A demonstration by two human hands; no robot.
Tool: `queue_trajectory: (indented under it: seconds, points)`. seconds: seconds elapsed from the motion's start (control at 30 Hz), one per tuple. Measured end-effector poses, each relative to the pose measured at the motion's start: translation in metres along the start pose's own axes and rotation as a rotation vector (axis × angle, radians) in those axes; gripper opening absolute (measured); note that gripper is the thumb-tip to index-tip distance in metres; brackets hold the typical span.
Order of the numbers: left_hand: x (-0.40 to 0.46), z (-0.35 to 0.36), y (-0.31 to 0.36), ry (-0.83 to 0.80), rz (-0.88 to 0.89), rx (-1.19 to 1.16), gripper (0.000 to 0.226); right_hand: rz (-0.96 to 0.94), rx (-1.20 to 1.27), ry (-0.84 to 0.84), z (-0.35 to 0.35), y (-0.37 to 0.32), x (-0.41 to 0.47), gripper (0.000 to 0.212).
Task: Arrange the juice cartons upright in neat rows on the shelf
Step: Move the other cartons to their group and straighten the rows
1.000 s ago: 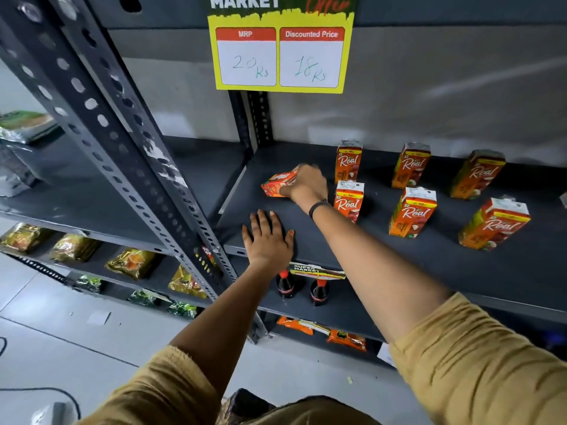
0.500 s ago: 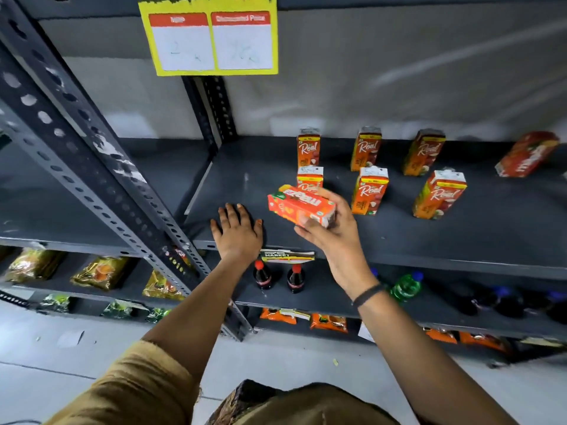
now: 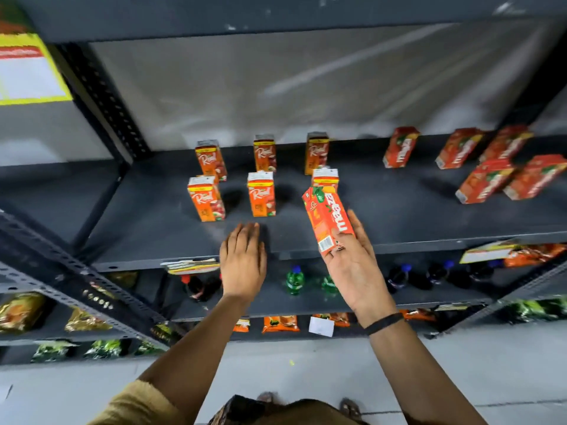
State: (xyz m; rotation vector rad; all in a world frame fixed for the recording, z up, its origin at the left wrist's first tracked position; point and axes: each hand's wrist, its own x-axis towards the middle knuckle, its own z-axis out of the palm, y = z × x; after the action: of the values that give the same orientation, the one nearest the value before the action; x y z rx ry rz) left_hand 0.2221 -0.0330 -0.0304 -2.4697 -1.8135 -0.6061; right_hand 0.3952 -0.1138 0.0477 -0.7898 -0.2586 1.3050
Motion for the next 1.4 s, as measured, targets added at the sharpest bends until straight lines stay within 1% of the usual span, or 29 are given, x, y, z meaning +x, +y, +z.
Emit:
queue_trajectory:
  seconds: [0.07, 0.13, 0.17, 0.2, 0.27, 0.3, 0.37, 0.47, 0.57, 0.6, 0.63, 0.7, 0.73, 0.8, 0.87, 0.97, 1.03, 1.17, 1.27, 1.33, 1.4]
  points:
    - [0.004, 0.006, 0.033, -0.051, 0.096, -0.024, 0.045, 0.066, 0.101, 0.043, -0.017, -0.022, 0.0, 0.049]
    - [0.009, 0.012, 0.062, -0.107, 0.184, 0.009, 0.047, 0.114, 0.155, 0.067, -0.032, -0.041, 0.003, 0.052]
    - [0.013, 0.017, 0.076, -0.134, 0.191, 0.027, 0.049, 0.132, 0.16, 0.058, -0.04, -0.051, 0.004, 0.053]
    - [0.017, 0.021, 0.089, -0.157, 0.17, 0.039, 0.052, 0.145, 0.137, 0.044, -0.05, -0.061, 0.007, 0.047]
    - [0.024, 0.027, 0.107, -0.199, 0.076, 0.051, 0.059, 0.149, 0.03, 0.033, -0.067, -0.077, 0.012, 0.029]
    - [0.026, 0.03, 0.113, -0.213, 0.029, 0.06, 0.064, 0.13, -0.029, 0.028, -0.076, -0.085, 0.015, 0.031]
    - [0.027, 0.035, 0.117, -0.221, -0.015, 0.084, 0.071, 0.098, -0.144, -0.007, -0.094, -0.097, 0.023, 0.045]
    - [0.028, 0.037, 0.116, -0.205, 0.004, 0.108, 0.074, 0.067, -0.26, -0.081, -0.114, -0.108, 0.032, 0.041]
    - [0.029, 0.039, 0.115, -0.196, 0.0, 0.121, 0.075, 0.026, -0.36, -0.089, -0.129, -0.119, 0.046, 0.062]
    - [0.029, 0.039, 0.115, -0.194, -0.003, 0.118, 0.075, 0.012, -0.402, -0.074, -0.133, -0.123, 0.053, 0.066]
    - [0.029, 0.039, 0.116, -0.193, -0.005, 0.116, 0.075, -0.016, -0.451, -0.058, -0.136, -0.129, 0.06, 0.062]
    - [0.029, 0.04, 0.116, -0.191, -0.007, 0.112, 0.076, -0.09, -0.539, -0.025, -0.142, -0.145, 0.078, 0.043]
    - [0.029, 0.04, 0.116, -0.189, -0.008, 0.11, 0.076, -0.125, -0.585, -0.014, -0.143, -0.154, 0.089, 0.039]
    - [0.029, 0.041, 0.115, -0.188, -0.013, 0.111, 0.076, -0.172, -0.701, 0.008, -0.143, -0.173, 0.109, 0.041]
    - [0.029, 0.042, 0.115, -0.187, -0.018, 0.112, 0.076, -0.185, -0.835, 0.026, -0.144, -0.189, 0.127, 0.053]
    - [0.029, 0.041, 0.115, -0.186, -0.018, 0.113, 0.076, -0.141, -1.035, 0.042, -0.148, -0.202, 0.148, 0.059]
    - [0.029, 0.041, 0.115, -0.181, -0.021, 0.111, 0.075, -0.093, -1.107, -0.002, -0.149, -0.206, 0.156, 0.061]
    - [0.029, 0.043, 0.115, -0.161, -0.021, 0.115, 0.072, -0.039, -1.101, -0.07, -0.149, -0.208, 0.157, 0.062]
    - [0.028, 0.044, 0.115, -0.147, -0.02, 0.114, 0.072, -0.046, -1.085, -0.081, -0.155, -0.206, 0.158, 0.06]
    - [0.028, 0.045, 0.115, -0.136, -0.031, 0.09, 0.072, -0.072, -1.077, -0.08, -0.16, -0.201, 0.156, 0.061]
    - [0.029, 0.046, 0.118, -0.099, -0.098, 0.003, 0.066, -0.156, -1.025, -0.025, -0.164, -0.19, 0.15, 0.063]
